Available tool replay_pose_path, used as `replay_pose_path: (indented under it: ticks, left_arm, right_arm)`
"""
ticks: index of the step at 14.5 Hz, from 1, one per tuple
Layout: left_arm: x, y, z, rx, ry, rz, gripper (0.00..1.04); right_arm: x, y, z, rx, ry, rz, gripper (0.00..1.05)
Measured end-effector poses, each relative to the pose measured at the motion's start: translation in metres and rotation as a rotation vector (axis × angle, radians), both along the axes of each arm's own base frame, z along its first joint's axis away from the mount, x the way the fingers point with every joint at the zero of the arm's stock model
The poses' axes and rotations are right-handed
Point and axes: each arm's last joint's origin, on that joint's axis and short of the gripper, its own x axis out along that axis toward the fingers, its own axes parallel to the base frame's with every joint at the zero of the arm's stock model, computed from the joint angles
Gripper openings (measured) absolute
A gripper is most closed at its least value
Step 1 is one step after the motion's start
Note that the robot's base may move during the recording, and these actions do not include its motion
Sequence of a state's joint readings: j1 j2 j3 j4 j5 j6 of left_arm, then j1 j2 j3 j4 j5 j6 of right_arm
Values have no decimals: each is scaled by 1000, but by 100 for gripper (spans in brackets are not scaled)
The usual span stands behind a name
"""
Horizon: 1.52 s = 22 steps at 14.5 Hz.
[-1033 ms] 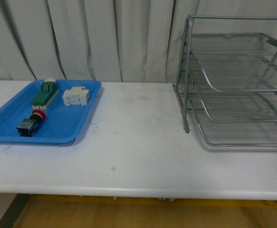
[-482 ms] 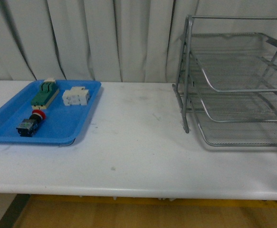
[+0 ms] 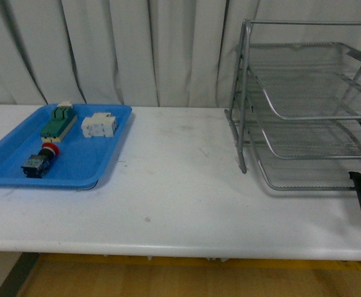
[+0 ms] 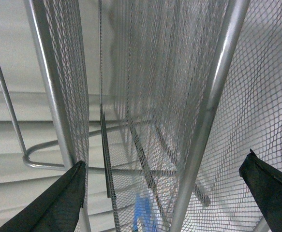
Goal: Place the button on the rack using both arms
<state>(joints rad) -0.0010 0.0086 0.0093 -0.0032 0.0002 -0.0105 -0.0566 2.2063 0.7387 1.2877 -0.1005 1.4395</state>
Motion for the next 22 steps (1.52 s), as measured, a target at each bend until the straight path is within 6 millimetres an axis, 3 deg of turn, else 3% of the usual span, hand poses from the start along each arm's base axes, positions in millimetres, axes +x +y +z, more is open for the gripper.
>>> replay_pose_path:
  ticks: [1,2,7,8,11,15,20,21,22]
  left_arm:
    - [0,0,0,0,0,0,98]
    - [0,0,0,0,0,0,98]
    - [0,0,0,0,0,0,98]
    - [0,0,0,0,0,0,98]
    - [0,0,0,0,0,0,98]
    - [0,0,0,0,0,0,98]
    - [0,0,0,0,0,0,98]
    - [0,0,0,0,0,0,98]
    - [0,0,0,0,0,0,98]
  right_arm:
    - [2,4,-2,9,10,10,98]
    - [3,4,-4,12,16,9,92]
    - [10,-12,-2,32,26,-40,17]
    - [10,-14,-4,40,34,-48,7]
    - [8,-14,-4,60,16,-51,4]
    - [-45,-6,-8,67,107,-42,4]
    - [-76,-8,-11,79,167,-47,4]
    - [-77,-9,-11,73,170,-43,12]
    - [-80,-11,-11,62,182,-44,26]
